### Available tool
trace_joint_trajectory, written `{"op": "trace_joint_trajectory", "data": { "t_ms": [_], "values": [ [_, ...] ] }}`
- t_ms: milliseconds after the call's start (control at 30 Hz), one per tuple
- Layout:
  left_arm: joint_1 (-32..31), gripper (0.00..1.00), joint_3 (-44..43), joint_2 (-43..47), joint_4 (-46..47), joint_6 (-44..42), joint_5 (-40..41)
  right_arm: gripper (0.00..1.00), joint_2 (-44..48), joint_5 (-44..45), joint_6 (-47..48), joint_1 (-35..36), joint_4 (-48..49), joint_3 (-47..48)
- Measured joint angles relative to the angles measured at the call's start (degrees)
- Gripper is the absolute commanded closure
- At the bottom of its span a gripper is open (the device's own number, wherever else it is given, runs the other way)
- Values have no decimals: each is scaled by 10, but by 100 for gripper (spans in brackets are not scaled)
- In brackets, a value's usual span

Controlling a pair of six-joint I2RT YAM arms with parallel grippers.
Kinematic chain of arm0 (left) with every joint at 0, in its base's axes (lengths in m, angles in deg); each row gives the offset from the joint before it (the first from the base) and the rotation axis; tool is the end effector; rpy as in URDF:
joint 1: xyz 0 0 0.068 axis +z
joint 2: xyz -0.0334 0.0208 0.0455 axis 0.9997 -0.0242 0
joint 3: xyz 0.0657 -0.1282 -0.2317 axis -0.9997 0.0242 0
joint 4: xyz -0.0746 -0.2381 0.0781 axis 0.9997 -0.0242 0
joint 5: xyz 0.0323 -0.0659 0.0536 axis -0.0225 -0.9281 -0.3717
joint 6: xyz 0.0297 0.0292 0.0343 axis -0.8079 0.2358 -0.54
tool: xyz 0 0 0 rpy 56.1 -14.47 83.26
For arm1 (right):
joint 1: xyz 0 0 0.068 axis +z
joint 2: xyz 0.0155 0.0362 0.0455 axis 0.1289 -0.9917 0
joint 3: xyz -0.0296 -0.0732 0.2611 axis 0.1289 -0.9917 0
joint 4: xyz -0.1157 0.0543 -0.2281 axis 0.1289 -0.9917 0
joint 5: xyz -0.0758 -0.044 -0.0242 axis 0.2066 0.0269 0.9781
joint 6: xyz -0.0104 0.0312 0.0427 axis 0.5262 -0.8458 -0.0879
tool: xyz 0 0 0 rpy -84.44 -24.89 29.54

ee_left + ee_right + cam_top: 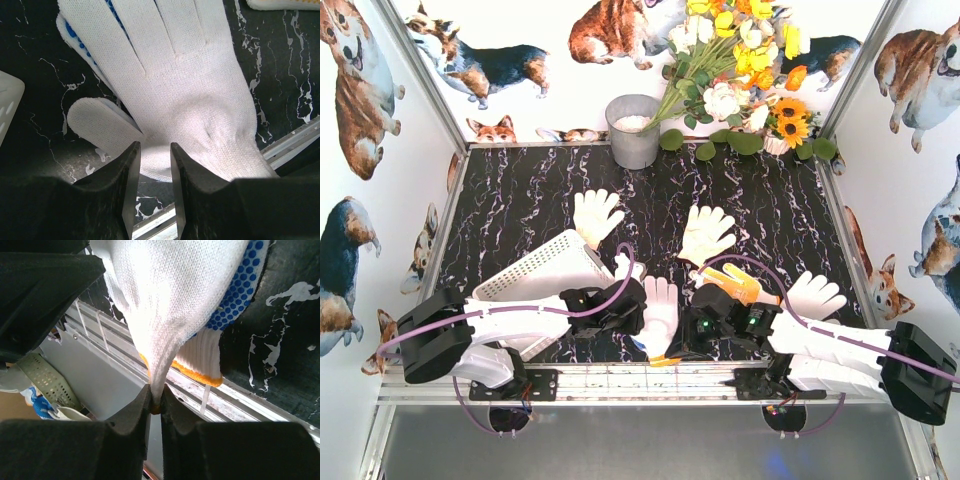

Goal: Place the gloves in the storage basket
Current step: Pair the glove with the glove.

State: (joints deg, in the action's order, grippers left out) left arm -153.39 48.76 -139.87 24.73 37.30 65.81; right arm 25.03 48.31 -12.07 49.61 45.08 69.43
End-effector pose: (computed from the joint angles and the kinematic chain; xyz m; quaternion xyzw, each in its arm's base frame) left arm 0.1171 -0.2320 0.1731 0.1198 0.9340 -0.2133 0.2604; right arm 0.0873 0.1533 0.1583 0.0280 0.9376 0.3454 0.0303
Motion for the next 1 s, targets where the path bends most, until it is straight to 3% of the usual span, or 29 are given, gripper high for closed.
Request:
{"op": "trace_joint_trajectory", "data": {
  "t_ms": [667, 1000],
  "values": [
    [-5, 75, 0, 0, -1, 0, 0, 93, 13, -43, -10, 0, 0, 0],
    [-7, 75, 0, -3, 0, 0, 0, 93, -35, -74, 0, 2, 3, 0]
  ]
}}
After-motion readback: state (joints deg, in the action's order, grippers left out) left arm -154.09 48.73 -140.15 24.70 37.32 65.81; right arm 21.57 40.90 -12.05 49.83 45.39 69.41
